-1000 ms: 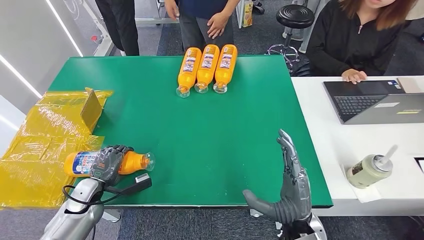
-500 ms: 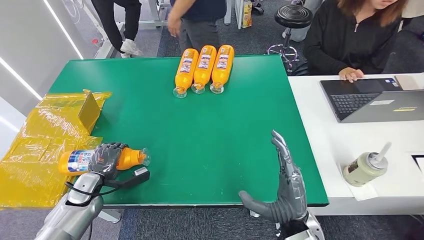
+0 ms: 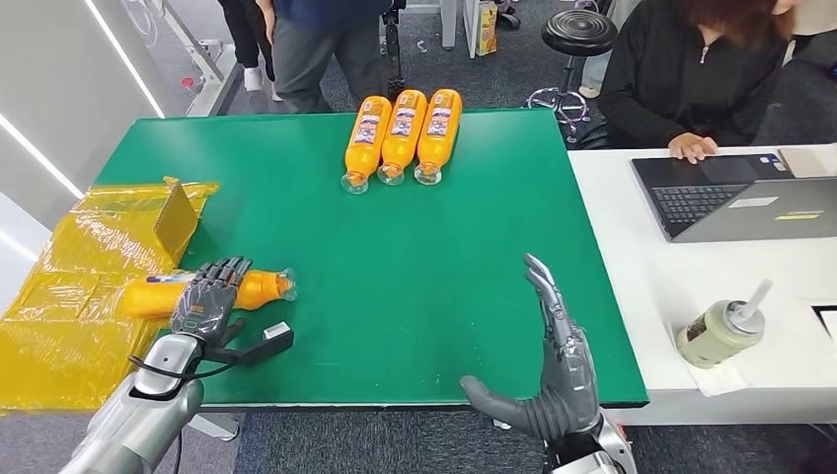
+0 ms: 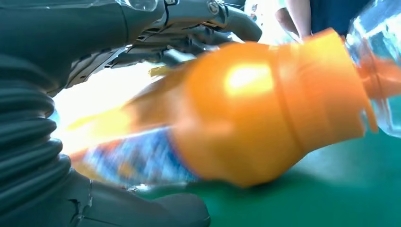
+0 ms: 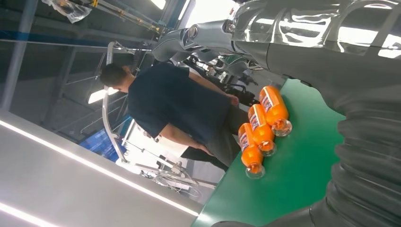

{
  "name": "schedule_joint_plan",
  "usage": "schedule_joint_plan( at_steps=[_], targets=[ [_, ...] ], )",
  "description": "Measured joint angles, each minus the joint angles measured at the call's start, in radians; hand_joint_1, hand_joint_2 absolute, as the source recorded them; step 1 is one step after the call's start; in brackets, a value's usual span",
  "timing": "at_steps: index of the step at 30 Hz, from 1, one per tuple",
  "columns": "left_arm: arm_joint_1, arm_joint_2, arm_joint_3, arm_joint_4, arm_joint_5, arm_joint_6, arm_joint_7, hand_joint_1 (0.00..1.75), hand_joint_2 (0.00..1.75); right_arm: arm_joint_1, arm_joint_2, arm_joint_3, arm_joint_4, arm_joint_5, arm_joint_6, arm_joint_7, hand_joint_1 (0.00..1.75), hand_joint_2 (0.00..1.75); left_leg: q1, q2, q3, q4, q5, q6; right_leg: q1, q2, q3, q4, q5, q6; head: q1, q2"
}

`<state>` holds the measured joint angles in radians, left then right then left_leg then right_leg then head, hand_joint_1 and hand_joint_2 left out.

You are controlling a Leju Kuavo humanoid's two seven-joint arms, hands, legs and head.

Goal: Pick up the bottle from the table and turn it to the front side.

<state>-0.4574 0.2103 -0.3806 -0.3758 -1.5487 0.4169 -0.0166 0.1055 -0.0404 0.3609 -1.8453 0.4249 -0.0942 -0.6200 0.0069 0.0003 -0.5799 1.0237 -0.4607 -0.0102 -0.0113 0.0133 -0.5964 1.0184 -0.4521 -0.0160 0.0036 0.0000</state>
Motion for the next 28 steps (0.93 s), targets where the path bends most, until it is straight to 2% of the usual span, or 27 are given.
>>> schedule_joint_plan(
  at_steps=[10, 13, 15, 18, 21, 25, 28],
  targets=[
    [0.005, 0.000, 0.004, 0.000, 0.005, 0.038, -0.021, 0.00, 1.75, 0.000, 0.014, -0.001, -0.002, 0.011, 0.003, 0.002, 0.00, 1.75, 0.000, 0.000, -0.001, 0.000, 0.000, 0.000, 0.000, 0.000, -0.001, 0.000, 0.000, 0.000, 0.000, 0.000],
    [0.015, -0.002, 0.017, -0.007, 0.018, 0.068, -0.054, 0.00, 1.75, 0.002, 0.015, -0.002, -0.003, 0.012, -0.004, 0.002, 0.00, 1.75, 0.000, 0.000, -0.001, 0.000, 0.000, 0.000, 0.000, 0.000, -0.002, 0.000, 0.000, 0.000, 0.000, 0.000],
    [0.026, -0.006, 0.032, -0.024, 0.062, 0.066, -0.108, 0.00, 1.75, 0.002, 0.015, -0.003, -0.003, 0.012, -0.010, 0.002, 0.00, 1.75, 0.000, 0.000, -0.002, 0.000, 0.000, 0.000, 0.000, 0.000, -0.003, 0.000, 0.000, 0.000, 0.000, 0.000],
    [0.077, -0.027, 0.067, -0.129, 0.276, -0.013, -0.291, 0.00, 1.75, 0.003, 0.015, -0.007, -0.003, 0.009, -0.025, 0.004, 0.00, 1.75, 0.000, 0.000, -0.003, 0.001, 0.000, 0.000, 0.000, 0.000, -0.004, -0.001, 0.000, 0.000, 0.000, 0.000],
    [0.171, -0.061, 0.087, -0.340, 0.577, -0.154, -0.442, 0.00, 1.75, 0.002, 0.012, -0.012, 0.001, -0.010, -0.040, 0.000, 0.00, 1.75, -0.001, 0.000, -0.004, 0.001, 0.000, 0.001, -0.001, 0.000, -0.005, -0.001, 0.000, 0.000, 0.000, 0.000],
    [0.289, -0.116, 0.085, -0.619, 0.951, -0.327, -0.530, 0.00, 1.75, 0.002, 0.001, -0.012, 0.014, -0.051, -0.063, -0.018, 0.00, 1.75, -0.002, 0.000, -0.006, 0.001, -0.002, 0.003, -0.001, 0.000, -0.006, -0.003, -0.001, 0.001, 0.000, 0.000],
    [0.330, -0.143, 0.083, -0.729, 1.081, -0.373, -0.557, 0.00, 1.75, 0.001, -0.004, -0.011, 0.022, -0.062, -0.074, -0.023, 0.00, 1.75, -0.002, 0.000, -0.007, 0.001, -0.003, 0.004, -0.001, -0.001, -0.006, -0.003, -0.002, 0.003, 0.000, 0.000]
  ],
)
